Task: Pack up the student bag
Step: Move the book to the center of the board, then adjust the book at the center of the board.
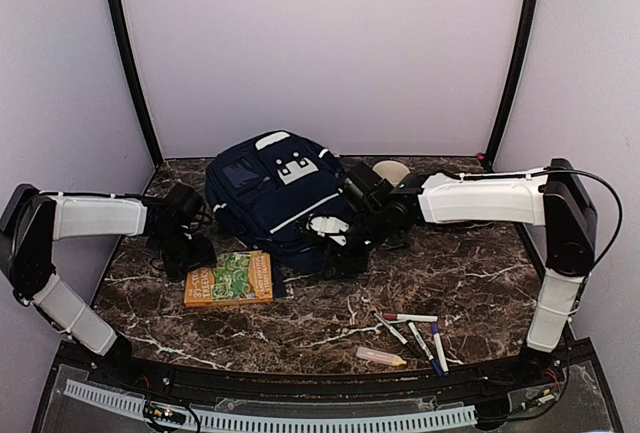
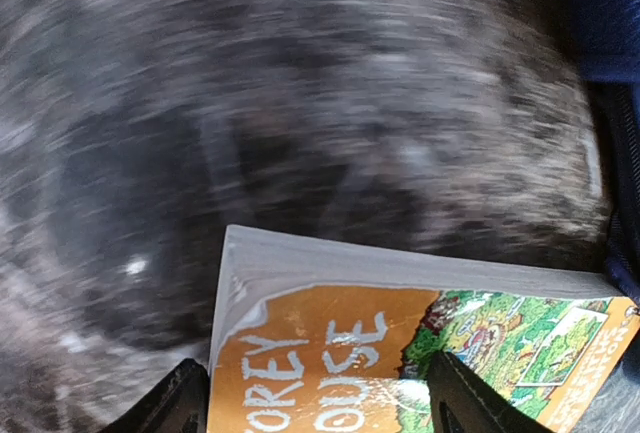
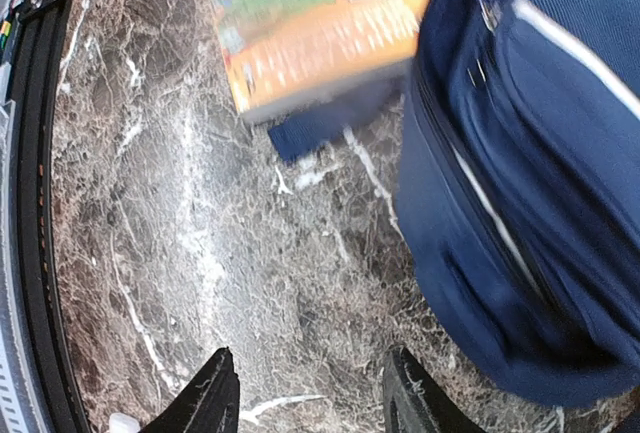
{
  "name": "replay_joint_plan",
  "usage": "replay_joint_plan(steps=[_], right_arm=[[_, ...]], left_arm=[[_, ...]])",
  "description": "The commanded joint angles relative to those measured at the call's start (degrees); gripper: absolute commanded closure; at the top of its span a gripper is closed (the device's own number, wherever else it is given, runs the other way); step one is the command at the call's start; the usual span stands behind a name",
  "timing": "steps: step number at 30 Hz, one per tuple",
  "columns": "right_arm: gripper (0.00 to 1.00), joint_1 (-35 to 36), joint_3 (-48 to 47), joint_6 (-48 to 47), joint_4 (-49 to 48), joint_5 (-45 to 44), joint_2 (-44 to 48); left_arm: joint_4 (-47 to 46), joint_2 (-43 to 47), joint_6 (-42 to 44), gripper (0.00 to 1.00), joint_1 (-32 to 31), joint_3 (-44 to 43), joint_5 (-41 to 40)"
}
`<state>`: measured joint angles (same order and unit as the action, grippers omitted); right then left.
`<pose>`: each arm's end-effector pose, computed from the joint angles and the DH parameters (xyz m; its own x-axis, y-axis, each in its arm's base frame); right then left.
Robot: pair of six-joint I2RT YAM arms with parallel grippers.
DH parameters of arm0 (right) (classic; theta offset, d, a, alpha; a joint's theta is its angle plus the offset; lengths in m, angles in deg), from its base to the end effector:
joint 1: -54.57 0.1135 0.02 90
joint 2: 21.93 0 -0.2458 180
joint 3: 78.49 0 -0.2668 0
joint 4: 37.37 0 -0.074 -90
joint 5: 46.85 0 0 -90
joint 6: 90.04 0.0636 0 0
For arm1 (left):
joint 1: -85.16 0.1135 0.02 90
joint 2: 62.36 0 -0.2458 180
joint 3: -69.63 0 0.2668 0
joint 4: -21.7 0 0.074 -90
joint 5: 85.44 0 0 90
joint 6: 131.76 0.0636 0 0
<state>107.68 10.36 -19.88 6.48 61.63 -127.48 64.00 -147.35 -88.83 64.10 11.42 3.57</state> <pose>0.2330 0.3440 0.1697 -0.1887 -0.7877 -0.5865 -0.9809 0.1792 0.0749 0.2671 -0.1017 0.1096 -0.8526 -0.4562 -0.2550 -0.3974 0.8828 -0.2504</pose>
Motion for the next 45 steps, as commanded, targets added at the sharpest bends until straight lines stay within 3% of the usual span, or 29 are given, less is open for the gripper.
replay_joint_plan(steps=[1, 4, 9, 13, 19, 25, 32, 39, 45], right_arm=[[0.50, 0.42, -5.79, -0.21, 1.40, 3.07, -2.65], [0.51, 0.88, -11.73, -0.79, 3.47, 3.72, -5.56], [0.51, 2.50, -23.89, -0.31, 5.31, 3.92, -13.16], [0.51, 3.55, -33.30, 2.27, 6.08, 4.52, -22.19], [0.52, 4.11, -45.51, 10.04, 5.00, 3.78, -33.44], [0.40, 4.26, -53.42, 16.67, 3.75, -1.81, -41.14], [0.32, 4.34, -49.45, 17.30, 3.22, -5.13, -43.51], [0.33, 7.51, -46.27, 14.87, 11.17, 0.27, -46.45], [0.36, 11.87, -39.84, 14.98, 12.60, 5.76, -43.27]], left_arm=[[-0.65, -8.84, 2.97, 0.24, -4.67, -3.14, -0.88], [6.00, -7.36, 2.17, 0.23, -4.84, -6.13, -10.64], [11.53, 3.90, -2.90, 0.21, -4.78, -5.93, -16.50], [12.56, 12.82, -5.60, 0.21, -4.85, -3.20, -13.48], [7.21, 21.49, -9.34, 0.24, -5.12, 6.02, -2.84], [-0.06, 25.68, -14.49, 0.25, -5.31, 14.01, 0.49], [-5.43, 21.28, -7.24, 0.25, -4.88, 12.05, -9.03], [-13.01, 6.43, -1.48, 0.31, -0.83, 6.36, -3.95], [-15.34, 1.10, -0.26, 0.37, -0.83, 4.03, -2.47]])
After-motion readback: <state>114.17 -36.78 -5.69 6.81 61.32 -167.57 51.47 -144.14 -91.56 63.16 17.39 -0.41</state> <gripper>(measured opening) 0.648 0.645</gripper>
